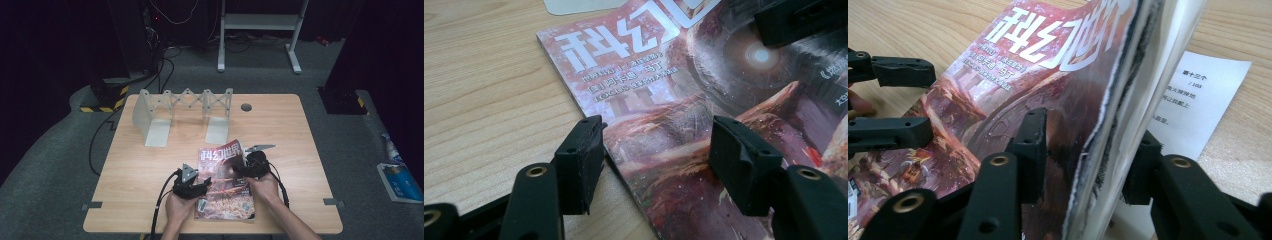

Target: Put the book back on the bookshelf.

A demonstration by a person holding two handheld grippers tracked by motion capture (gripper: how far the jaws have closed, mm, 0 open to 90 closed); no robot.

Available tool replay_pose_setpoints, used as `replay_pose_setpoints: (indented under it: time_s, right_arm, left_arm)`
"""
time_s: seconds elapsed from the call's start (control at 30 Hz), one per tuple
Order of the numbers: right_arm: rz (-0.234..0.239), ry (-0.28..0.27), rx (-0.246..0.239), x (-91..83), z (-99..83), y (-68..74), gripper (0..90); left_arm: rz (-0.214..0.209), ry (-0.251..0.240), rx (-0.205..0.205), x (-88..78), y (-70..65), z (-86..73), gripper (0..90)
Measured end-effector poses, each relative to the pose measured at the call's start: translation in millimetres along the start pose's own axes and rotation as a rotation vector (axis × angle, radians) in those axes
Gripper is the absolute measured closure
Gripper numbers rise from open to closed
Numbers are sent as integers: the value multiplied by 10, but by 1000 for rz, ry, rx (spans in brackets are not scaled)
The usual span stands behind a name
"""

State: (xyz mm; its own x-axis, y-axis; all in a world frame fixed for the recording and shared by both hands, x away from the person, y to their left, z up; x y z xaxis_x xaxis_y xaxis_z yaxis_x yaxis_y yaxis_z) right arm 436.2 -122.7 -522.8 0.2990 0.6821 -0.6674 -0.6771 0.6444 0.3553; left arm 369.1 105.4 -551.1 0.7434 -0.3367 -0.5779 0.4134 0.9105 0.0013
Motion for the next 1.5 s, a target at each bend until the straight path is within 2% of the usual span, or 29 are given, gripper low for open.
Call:
replay_pose_setpoints:
  time_s: [0.2, 0.23, 0.37, 0.53, 0.6, 0.73, 0.83, 0.93, 1.1, 1.27, 1.5]
  right_arm:
    - [2, 9, -16, -1, 8, -1, 679]
    - [-10, 16, -38, 9, -3, 1, 692]
    - [-25, 25, -76, 8, -15, 23, 729]
    - [-8, 22, -97, -2, -15, 55, 779]
    - [-6, 21, -109, -5, -16, 67, 794]
    - [-9, 21, -136, -11, -26, 98, 817]
    - [-8, 12, -160, -27, -35, 124, 834]
    - [-1, 6, -165, -43, -34, 130, 839]
    - [18, -13, -148, -72, -37, 140, 844]
    - [36, -30, -160, -110, -26, 160, 846]
    - [61, -59, -164, -178, -18, 188, 848]
  left_arm:
    - [-16, 8, 5, 3, 4, 0, 349]
    - [-18, 9, 10, 3, 7, 1, 344]
    - [-25, 13, 7, 2, 9, 1, 321]
    - [-31, 17, -6, -1, 25, 3, 305]
    - [-34, 21, -26, -6, 29, 5, 305]
    - [-34, 23, -21, -11, 42, 7, 299]
    - [-32, 27, -35, -11, 45, 6, 296]
    - [-24, 29, -30, -13, 58, 8, 297]
    - [-15, 33, -50, -31, 93, 11, 311]
    - [-22, 32, -76, -42, 118, 13, 312]
    - [-30, 41, -93, -34, 125, 11, 303]
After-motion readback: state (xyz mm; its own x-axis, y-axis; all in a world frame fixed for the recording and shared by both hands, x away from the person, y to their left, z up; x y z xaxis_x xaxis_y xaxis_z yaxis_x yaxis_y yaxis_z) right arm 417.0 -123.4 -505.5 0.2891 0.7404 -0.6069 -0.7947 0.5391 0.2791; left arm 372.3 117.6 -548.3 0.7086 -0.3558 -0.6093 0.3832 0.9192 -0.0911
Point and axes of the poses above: each handheld gripper's, and its own axes: x roughly forward along the jaws, z roughly out of its top, y roughly to its left, the point moved 3 cm from there along x, roughly forward along the jaws, and after that the axes turned 9 degrees about z, right-handed, at the moved point
